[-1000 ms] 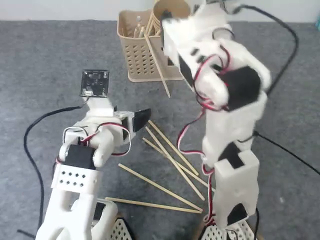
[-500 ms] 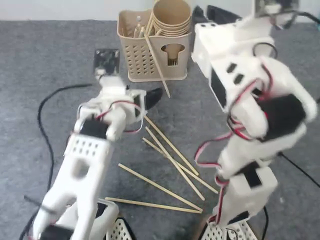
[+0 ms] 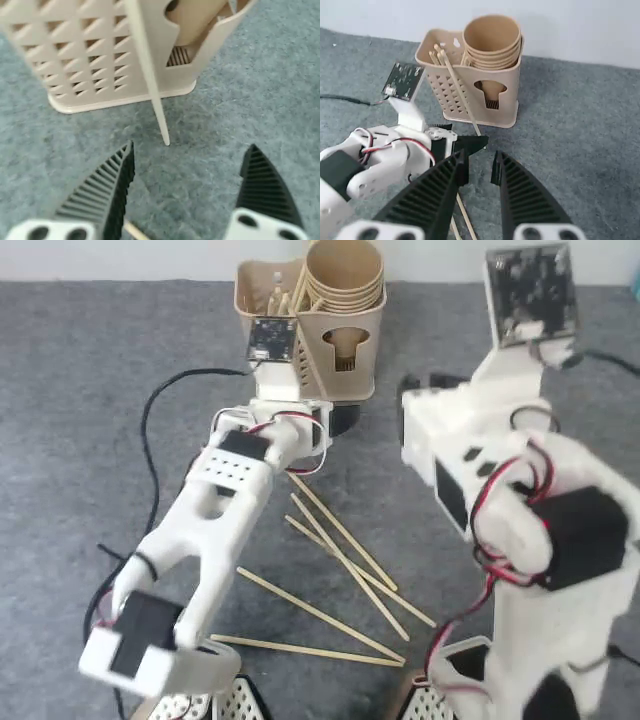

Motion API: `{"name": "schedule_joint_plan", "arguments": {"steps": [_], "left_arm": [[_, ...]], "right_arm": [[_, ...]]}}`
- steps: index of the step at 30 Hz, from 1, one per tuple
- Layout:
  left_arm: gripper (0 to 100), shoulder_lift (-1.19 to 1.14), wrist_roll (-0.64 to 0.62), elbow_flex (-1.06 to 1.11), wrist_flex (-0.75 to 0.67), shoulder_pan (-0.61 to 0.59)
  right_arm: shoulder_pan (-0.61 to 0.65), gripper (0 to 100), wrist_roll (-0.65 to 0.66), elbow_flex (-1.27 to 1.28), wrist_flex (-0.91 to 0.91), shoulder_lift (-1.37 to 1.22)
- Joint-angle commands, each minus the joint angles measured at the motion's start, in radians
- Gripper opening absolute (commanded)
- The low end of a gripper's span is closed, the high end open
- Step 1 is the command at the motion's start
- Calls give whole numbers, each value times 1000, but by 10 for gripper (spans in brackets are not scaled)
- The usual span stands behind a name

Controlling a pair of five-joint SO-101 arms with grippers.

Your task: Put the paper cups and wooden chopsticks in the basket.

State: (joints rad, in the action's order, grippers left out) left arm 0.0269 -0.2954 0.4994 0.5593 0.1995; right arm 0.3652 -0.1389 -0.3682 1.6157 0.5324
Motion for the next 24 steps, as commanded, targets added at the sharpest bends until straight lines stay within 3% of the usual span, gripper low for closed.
{"name": "schedule_joint_plan", "arguments": {"steps": [1,10,24], "left_arm": [[270,-57,28,-124,-26,3],[290,-219,29,-245,-23,0],[256,-404,72,-389,-26,2]], "right_arm": [[-2,90,25,255,-163,180],[-2,90,38,715,-433,556],[-7,91,35,816,-423,572]]}}
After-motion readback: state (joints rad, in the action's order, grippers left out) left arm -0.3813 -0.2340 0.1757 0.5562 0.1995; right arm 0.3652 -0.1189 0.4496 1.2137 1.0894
